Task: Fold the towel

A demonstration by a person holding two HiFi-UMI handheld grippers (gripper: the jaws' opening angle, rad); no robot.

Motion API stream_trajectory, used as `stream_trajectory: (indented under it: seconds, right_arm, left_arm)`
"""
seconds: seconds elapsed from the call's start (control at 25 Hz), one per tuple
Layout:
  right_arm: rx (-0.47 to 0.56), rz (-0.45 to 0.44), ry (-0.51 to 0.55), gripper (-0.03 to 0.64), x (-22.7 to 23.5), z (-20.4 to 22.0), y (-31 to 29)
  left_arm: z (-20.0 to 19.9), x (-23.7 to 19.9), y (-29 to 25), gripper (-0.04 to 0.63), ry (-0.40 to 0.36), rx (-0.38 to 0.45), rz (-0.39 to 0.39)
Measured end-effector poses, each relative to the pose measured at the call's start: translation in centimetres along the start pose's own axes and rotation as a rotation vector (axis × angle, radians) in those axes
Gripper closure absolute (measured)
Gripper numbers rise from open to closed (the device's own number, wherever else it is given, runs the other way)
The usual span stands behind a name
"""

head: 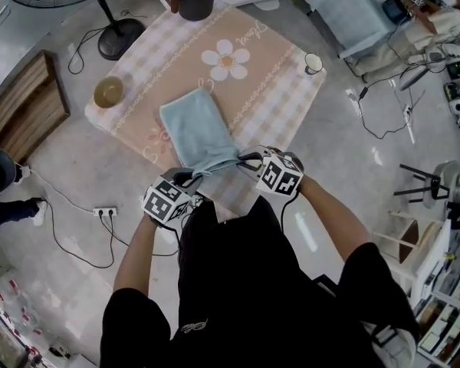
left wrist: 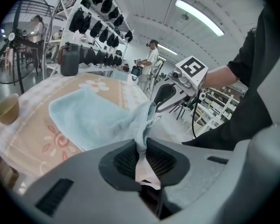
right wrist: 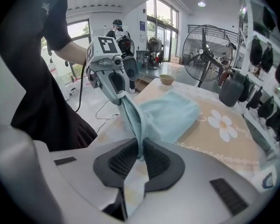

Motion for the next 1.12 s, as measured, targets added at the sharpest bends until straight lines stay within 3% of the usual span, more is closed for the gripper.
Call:
stream_trajectory:
  seconds: [0.36, 0.68, 1.12]
  right_arm:
    - [0.064, 0.043, 0.093, 0.575, 6.0, -5.4, 1.4]
    - [0.095, 0.065, 0.114, 0.575, 11.4, -8.7, 0.5]
    - [0.103, 0.065, 0.111, 0.575, 15.5, -10.5, -1.6]
  left_arm:
    - [-4.8, -5.4, 2.6, 0.549, 0.049, 0.091, -0.113]
    - [-7.1, -10.2, 3.4, 0.548, 0.153, 0.154, -0.199]
    - [-8.0, -14.3, 3.0, 0.548, 0.226, 0.165, -0.267]
Point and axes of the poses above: the fingertips, and each gripper's own axes: y backward along the fingers, x to its right, z out of its underside, the point moved 6 cm from there along y, backward along the fingers, and after that the axes turned 3 degrees about -z, right-handed, at the moved point
